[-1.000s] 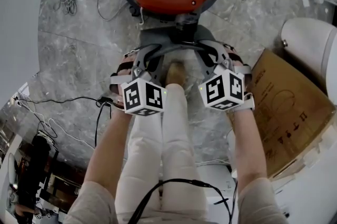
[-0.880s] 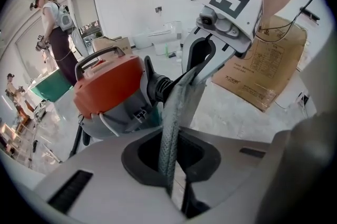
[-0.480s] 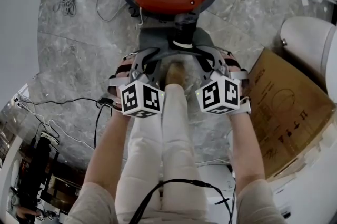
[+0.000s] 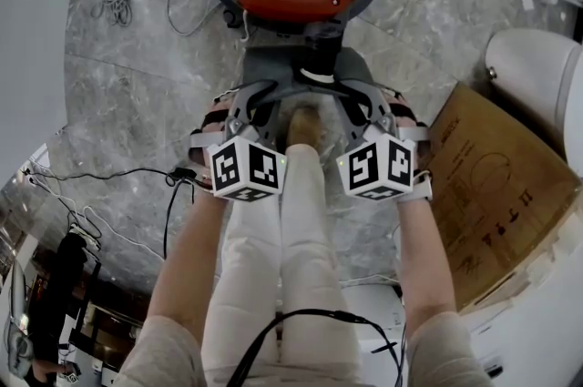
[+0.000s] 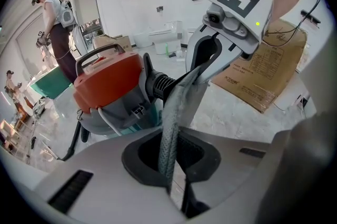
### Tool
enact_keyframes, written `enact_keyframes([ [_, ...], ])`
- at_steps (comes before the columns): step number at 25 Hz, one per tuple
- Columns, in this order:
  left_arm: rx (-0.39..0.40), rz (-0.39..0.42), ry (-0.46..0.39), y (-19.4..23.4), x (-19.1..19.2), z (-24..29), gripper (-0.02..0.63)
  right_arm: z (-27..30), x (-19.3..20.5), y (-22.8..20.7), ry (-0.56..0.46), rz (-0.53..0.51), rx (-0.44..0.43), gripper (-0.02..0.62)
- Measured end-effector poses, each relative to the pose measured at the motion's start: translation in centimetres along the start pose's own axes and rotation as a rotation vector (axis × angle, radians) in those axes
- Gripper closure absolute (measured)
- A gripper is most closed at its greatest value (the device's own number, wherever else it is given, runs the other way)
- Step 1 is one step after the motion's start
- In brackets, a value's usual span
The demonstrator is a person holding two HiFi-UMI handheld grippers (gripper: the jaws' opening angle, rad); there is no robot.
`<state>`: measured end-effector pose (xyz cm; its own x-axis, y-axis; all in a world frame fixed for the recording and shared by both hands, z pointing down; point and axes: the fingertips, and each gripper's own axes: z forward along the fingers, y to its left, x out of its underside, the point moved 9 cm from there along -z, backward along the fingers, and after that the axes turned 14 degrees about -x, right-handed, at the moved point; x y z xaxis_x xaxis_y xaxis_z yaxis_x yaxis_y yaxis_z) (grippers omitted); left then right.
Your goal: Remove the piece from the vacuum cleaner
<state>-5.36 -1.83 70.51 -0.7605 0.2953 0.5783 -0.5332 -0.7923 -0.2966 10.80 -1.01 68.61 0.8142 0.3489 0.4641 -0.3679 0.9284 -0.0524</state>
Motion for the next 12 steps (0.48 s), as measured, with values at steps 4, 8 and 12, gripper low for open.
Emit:
enact_keyframes([
  [4,0.006,-0.016,0.007,-0.05,0.34,0.39,0.574,0.00,-0.41,0.32,0.031,-0.009,0.013,0.557],
  [8,0.012,-0.034,0.010,-0.09,0.44,0.46,0.573,0.11,-0.43,0.37,0.024,0.020,0.019,0.558],
  [12,0.021,-0.043,0.007,-0.54,0.46,0.00,0.574,0.33,0.21,0.13,-0.016,0.060,0.009,0.557],
])
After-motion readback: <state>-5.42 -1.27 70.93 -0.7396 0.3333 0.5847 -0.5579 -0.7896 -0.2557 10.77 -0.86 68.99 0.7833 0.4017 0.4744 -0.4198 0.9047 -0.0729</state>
